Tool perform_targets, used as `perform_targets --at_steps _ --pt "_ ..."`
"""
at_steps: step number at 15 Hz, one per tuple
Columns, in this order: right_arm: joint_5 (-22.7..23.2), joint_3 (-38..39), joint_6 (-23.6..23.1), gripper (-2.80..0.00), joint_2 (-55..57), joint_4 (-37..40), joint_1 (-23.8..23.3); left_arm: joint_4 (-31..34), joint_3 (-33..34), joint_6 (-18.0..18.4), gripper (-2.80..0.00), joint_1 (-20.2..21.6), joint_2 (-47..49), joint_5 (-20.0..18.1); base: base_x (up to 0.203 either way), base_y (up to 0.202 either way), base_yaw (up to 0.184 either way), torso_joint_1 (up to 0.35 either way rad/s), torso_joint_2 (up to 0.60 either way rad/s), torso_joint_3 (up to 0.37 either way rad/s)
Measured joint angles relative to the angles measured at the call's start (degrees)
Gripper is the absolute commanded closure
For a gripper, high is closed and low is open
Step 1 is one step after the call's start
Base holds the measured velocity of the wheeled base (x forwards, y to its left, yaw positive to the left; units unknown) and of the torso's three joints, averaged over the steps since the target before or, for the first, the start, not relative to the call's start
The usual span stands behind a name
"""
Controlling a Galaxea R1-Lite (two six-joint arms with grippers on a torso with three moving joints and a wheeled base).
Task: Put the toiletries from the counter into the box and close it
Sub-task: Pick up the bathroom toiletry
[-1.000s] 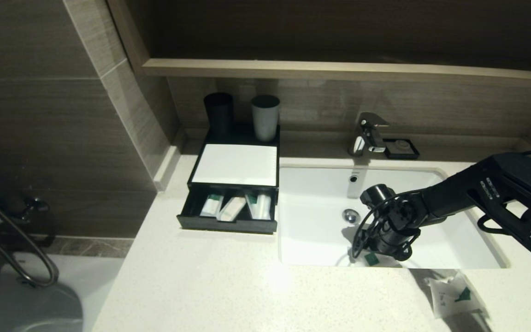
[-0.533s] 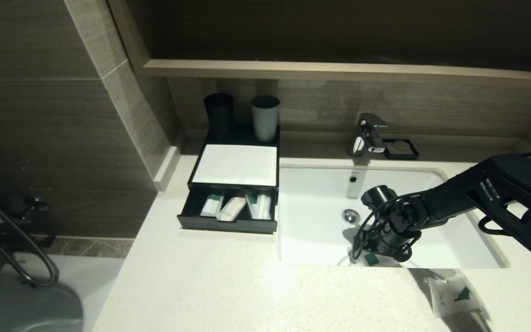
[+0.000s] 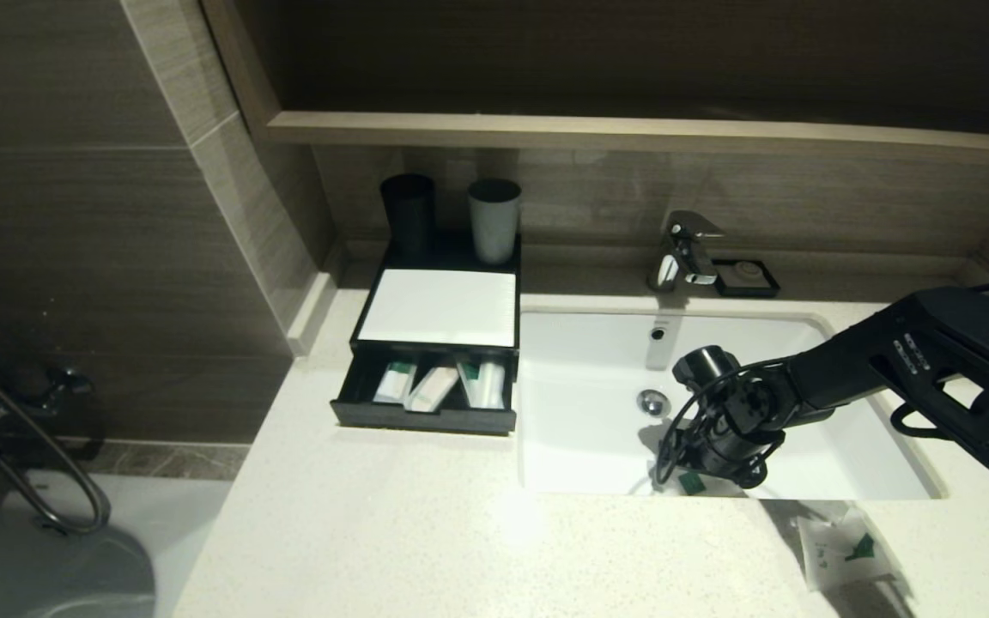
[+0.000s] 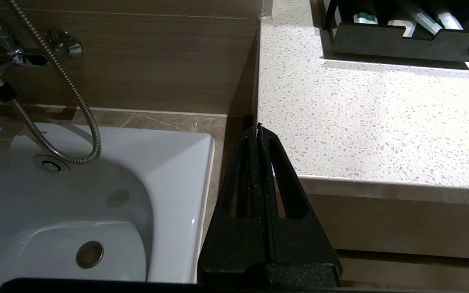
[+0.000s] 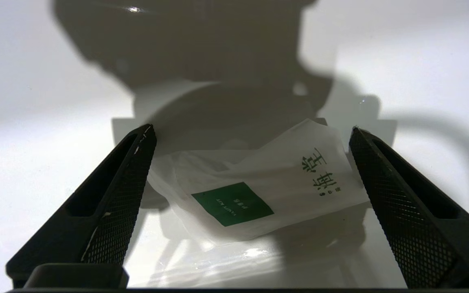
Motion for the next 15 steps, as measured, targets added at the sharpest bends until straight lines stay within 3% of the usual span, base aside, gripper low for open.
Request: perform_targets --at_steps 15 --pt "0.7 1.7 0.1 -2.8 0.9 -1.8 -0.1 0.0 0.0 0.0 0.0 0.0 0.0 0.0 0.0 0.0 0.0 0.0 0.0 0.0"
